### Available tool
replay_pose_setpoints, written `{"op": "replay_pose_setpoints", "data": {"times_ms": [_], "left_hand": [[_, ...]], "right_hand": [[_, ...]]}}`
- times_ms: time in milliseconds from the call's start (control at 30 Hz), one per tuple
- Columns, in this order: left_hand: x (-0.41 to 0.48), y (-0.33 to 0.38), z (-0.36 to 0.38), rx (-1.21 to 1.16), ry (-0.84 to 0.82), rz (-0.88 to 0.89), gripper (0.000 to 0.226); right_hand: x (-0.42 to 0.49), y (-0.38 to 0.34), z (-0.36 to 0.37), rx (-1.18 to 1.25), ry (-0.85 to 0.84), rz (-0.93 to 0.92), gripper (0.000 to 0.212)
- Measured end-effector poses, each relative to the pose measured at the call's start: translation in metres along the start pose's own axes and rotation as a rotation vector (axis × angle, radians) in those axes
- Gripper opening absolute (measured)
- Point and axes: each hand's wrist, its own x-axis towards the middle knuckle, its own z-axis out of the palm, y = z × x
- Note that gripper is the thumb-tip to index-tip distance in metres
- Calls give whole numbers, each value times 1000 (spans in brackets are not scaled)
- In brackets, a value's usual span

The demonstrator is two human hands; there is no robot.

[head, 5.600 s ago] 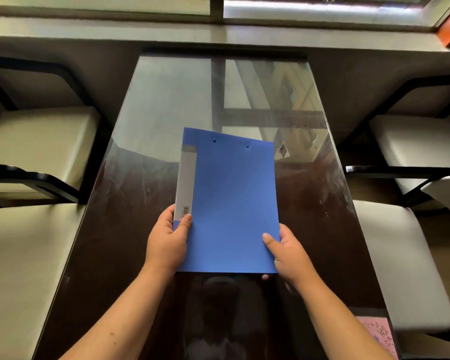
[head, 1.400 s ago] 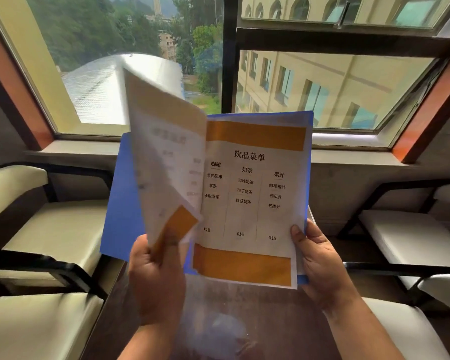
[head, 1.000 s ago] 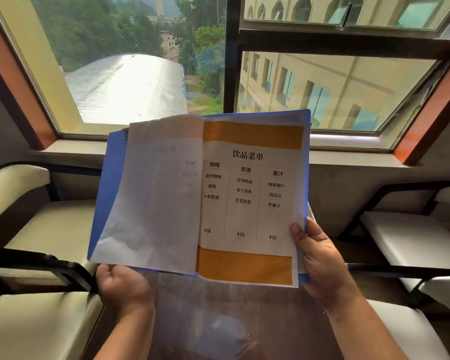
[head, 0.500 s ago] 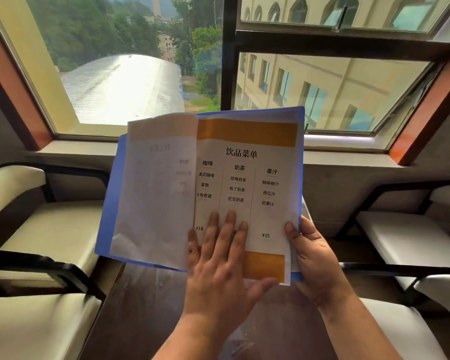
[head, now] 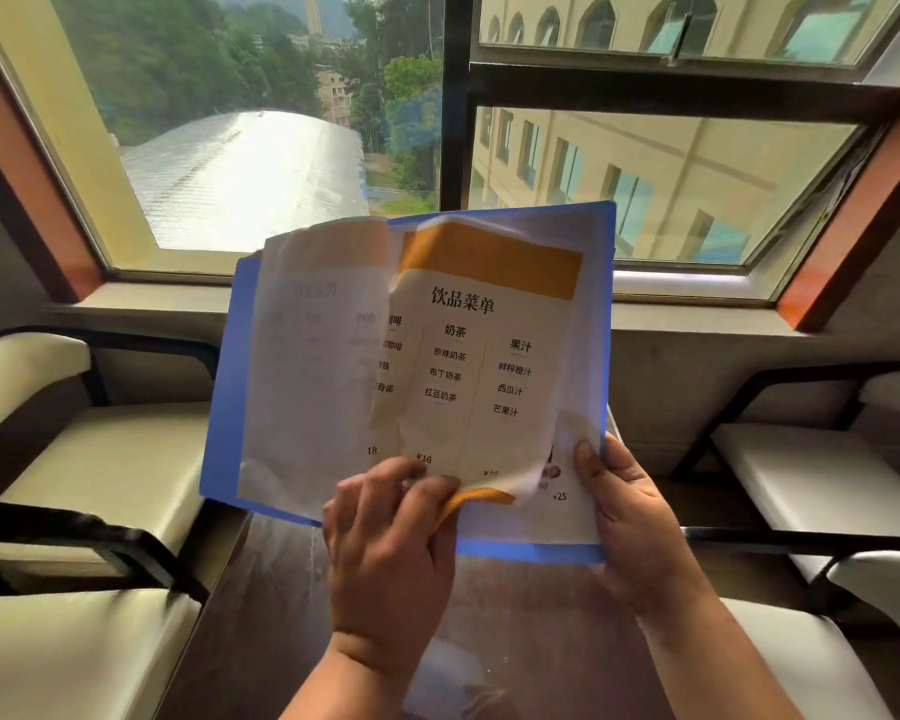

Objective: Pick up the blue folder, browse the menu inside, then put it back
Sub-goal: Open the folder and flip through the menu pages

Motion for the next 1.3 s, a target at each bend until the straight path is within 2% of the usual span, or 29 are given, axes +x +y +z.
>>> {"op": "replay_pose_setpoints", "data": {"times_ms": [100,133,167,200,233,267,333,400,500,667,733,767,833,900,967,1033,1067,1133,1200,1300], "left_hand": [[9,-5,-10,-191,84,-30,8],[12,-6,-12,-222,123,-90,12],[14,-9,-13,-235,160,-233,15],[16,-11,-14,-275,201,-458,20],[17,-14,-15,-360,230,-687,28],[15,-21,-13,-481,249,-834,28],[9,-40,-7,-601,266,-970,32],[8,-53,-4,-597,265,-1060,29],[6,-66,3,-645,308,-1070,16],[-2,-87,13,-583,324,-1220,42],[-4,-91,14,-554,305,-1222,39],[-6,-91,14,-537,257,-1222,40],[-14,-87,14,-472,91,-1267,59],[-25,-81,11,-468,-110,-1396,78],[-35,-75,10,-592,-369,-1525,95],[-40,-69,12,-820,-523,-1666,97],[-39,-66,13,-975,-523,-1729,86],[-36,-62,14,-1316,-402,-1819,59],[-30,-61,14,-1562,-264,-1852,54],[-22,-63,14,-1671,-167,-1787,50]], "right_hand": [[0,-3,-3,15,18,-19,28],[0,-5,-4,23,20,-19,28],[0,-6,-5,31,20,-15,29],[1,-7,-6,37,22,-9,30],[1,-7,-7,41,26,-2,30],[1,-8,-7,41,30,4,31],[1,-8,-8,33,29,14,30],[0,-7,-8,30,24,19,30],[1,-7,-7,48,10,27,31],[2,-9,-5,113,-54,80,33],[2,-10,-3,133,-70,106,34],[2,-11,-2,138,-76,112,34],[3,-11,2,142,-85,112,35],[4,-12,4,140,-88,101,35],[5,-13,3,126,-71,92,34],[7,-13,0,104,-53,86,33],[7,-13,-2,98,-50,81,34],[7,-13,-7,117,-45,63,34],[7,-14,-12,140,-42,44,35],[7,-16,-19,128,-68,66,36]]}}
